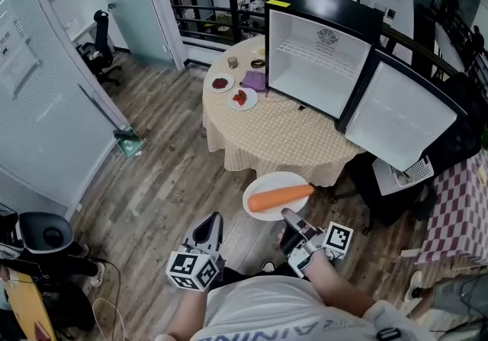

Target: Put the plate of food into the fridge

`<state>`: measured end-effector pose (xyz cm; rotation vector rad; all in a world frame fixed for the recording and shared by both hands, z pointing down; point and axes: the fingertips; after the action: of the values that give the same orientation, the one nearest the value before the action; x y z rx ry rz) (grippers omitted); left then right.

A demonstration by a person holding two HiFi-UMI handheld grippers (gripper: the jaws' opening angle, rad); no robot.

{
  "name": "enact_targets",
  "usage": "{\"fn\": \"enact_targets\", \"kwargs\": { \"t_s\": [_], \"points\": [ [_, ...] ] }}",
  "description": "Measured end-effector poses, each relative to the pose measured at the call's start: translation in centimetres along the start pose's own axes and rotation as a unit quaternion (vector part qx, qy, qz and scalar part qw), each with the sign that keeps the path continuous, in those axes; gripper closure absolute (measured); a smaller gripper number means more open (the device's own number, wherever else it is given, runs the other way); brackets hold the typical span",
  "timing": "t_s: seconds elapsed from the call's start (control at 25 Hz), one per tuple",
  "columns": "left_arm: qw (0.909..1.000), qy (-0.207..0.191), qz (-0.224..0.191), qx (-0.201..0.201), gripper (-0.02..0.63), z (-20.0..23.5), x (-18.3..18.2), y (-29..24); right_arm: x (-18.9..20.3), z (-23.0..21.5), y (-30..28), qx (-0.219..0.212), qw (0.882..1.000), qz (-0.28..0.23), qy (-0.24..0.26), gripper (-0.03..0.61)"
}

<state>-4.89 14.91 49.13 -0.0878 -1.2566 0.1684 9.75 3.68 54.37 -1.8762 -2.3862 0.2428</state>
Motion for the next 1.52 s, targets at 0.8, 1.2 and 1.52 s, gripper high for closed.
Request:
{"fn": "enact_targets", "kwargs": {
  "t_s": [0.8,1.2,1.52],
  "points": [
    [0.9958,-0.009,0.025,0.088,0.604,9.8,-5.0,-14.1,-9.5,2.5,-10.3,0.002,0.996,-0.086,-0.01,0.543],
    [0.988,-0.005,0.043,0.148,0.604,17.8,-8.7,-18.9,-11.8,5.4,-18.5,-0.007,0.988,-0.149,-0.025,0.543],
    [0.9846,-0.002,0.039,0.17,0.605,21.1,-9.8,-22.3,-13.6,6.4,-21.1,-0.003,0.985,-0.174,-0.012,0.543]
  ]
}}
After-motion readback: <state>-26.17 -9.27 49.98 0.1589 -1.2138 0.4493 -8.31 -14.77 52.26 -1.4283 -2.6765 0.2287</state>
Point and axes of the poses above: the fingertips, and each gripper's own axes: y backward along the fingers, z to its left, x out of its underside, and after that the axes turned 11 degrees about x, right-handed
